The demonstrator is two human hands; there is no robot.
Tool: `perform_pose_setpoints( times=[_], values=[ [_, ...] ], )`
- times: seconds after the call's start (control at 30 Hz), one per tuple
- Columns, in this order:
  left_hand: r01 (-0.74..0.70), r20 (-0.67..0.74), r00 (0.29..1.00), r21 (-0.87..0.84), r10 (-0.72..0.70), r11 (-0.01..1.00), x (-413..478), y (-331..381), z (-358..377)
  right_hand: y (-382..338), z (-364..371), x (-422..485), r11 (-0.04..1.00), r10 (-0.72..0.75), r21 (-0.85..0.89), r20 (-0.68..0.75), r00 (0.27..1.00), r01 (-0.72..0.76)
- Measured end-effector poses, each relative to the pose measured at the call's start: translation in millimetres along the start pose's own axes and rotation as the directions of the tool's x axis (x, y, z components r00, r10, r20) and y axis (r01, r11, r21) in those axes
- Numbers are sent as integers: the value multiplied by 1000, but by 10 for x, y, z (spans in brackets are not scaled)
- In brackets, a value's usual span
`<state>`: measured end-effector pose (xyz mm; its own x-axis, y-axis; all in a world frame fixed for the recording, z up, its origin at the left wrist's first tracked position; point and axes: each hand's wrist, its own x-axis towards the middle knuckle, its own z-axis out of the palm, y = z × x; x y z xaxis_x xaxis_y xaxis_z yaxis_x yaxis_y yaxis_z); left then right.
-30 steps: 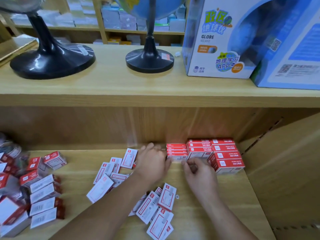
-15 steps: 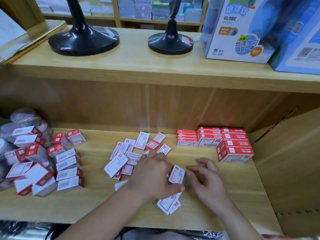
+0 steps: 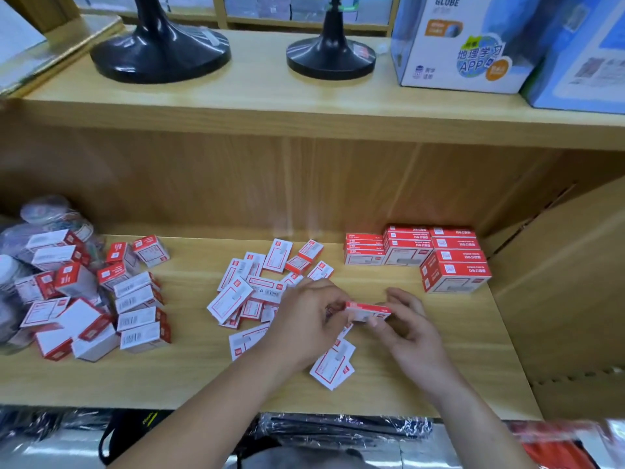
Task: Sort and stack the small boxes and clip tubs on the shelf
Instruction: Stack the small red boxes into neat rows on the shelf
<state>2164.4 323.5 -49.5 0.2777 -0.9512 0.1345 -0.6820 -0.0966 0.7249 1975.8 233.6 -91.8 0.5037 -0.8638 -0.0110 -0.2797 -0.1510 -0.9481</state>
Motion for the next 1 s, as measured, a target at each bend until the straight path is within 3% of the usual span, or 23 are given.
perform_pose_setpoints(
  times=[0.1, 0.2, 0.27, 0.4, 0.6, 0.8, 1.0],
  values=[
    [86, -114, 991, 215, -63, 973, -165, 49, -166, 52, -1, 21, 1000, 23, 21, -87, 996, -21],
    [176, -20, 981, 492, -190, 853, -474, 173, -238, 108, -13, 90, 997, 65, 56, -128, 990, -58],
    [195, 37, 966, 545, -256, 815, -631, 261, -177, 129, -13, 159, 998, 57, 8, -128, 990, -56],
    [237, 15, 956, 556, -294, 797, -712, 304, -20, 99, -15, 290, 996, 61, -62, -96, 994, -67],
    [313, -110, 950, 298, -293, 902, -840, 229, 159, 129, -191, 248, 998, 44, 41, -28, 999, -43],
    [234, -146, 968, 236, -204, 943, -851, 249, 261, 133, -337, 152, 987, 16, 162, 16, 1000, -19],
    [53, -39, 998, 211, -46, 976, -551, 481, 457, 183, -451, -21, 980, -31, 198, 109, 994, 9]
  ],
)
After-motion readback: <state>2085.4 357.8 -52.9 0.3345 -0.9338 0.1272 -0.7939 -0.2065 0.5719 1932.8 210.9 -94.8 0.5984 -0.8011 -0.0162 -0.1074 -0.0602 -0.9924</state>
